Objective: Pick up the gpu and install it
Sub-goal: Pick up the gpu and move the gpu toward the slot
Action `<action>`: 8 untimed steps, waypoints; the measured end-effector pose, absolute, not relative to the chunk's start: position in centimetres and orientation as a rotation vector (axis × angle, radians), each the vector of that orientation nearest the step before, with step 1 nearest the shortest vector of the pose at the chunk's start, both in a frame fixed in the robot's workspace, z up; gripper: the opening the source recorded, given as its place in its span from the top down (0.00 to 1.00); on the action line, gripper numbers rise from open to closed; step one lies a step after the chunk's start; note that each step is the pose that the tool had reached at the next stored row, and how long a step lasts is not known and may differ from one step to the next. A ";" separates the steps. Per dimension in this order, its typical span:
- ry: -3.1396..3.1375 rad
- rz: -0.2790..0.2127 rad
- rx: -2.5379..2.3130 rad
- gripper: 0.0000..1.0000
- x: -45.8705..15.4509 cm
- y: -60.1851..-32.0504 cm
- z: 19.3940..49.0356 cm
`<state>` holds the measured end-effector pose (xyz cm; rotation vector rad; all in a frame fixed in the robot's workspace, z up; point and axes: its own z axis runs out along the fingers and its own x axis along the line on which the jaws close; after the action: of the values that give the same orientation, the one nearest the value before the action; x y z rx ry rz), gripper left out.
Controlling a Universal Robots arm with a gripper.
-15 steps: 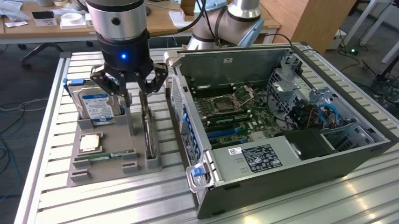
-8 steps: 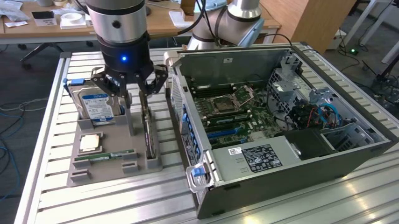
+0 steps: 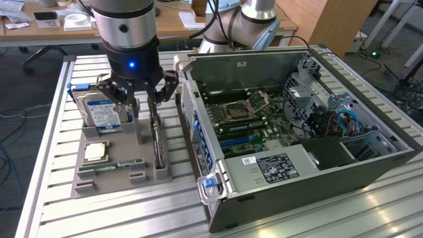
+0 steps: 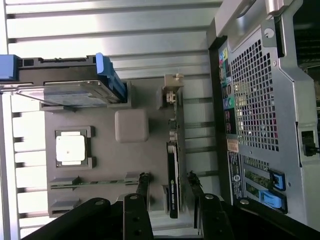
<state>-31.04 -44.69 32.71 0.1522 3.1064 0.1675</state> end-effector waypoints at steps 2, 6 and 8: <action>3.106 0.167 0.152 0.57 -31.0 -44.9 32.6; 3.106 0.167 0.152 0.57 -31.0 -45.1 32.2; 3.106 0.166 0.152 0.57 -31.0 -45.2 32.0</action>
<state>-31.04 -45.19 31.98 0.1525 3.1064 0.1664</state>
